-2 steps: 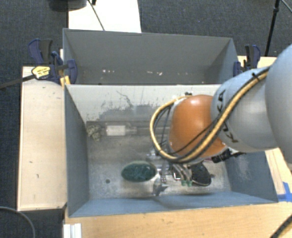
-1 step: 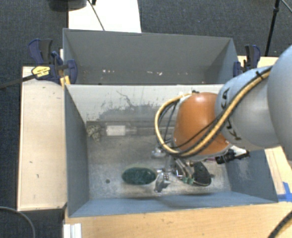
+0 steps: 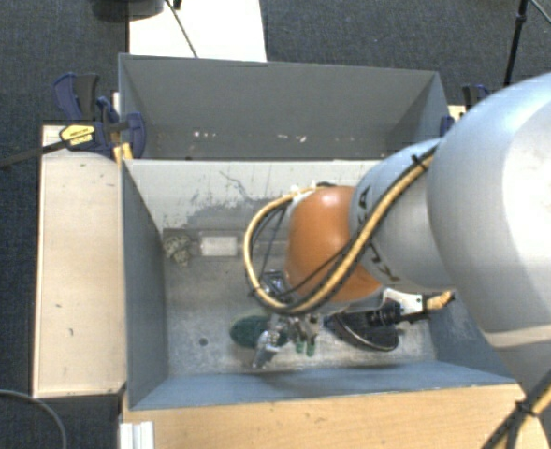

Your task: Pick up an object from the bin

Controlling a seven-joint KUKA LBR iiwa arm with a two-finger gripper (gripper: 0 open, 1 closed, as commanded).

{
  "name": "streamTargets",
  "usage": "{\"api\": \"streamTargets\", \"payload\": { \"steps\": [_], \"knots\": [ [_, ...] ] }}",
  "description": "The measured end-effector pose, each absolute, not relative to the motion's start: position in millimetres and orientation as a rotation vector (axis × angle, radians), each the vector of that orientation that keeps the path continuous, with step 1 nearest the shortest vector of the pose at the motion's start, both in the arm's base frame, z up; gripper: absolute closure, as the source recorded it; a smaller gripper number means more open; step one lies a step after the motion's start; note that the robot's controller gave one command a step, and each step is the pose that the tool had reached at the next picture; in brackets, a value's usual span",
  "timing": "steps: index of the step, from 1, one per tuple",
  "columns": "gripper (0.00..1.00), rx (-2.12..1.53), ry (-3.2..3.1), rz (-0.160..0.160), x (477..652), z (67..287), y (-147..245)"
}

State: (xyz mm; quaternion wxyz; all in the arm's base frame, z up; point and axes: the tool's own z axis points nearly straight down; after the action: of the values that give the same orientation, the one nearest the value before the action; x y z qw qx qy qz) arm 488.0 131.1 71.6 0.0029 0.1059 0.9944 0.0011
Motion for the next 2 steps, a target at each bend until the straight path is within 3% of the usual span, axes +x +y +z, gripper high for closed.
{"api": "streamTargets", "payload": {
  "steps": [1, 2],
  "knots": [
    [0.0, 0.527, 3.091, 0.006, 484.6, 72.4, 81.0],
    [1.0, 0.528, 3.082, 0.008, 487.5, 74.6, 81.2]
  ]
}}
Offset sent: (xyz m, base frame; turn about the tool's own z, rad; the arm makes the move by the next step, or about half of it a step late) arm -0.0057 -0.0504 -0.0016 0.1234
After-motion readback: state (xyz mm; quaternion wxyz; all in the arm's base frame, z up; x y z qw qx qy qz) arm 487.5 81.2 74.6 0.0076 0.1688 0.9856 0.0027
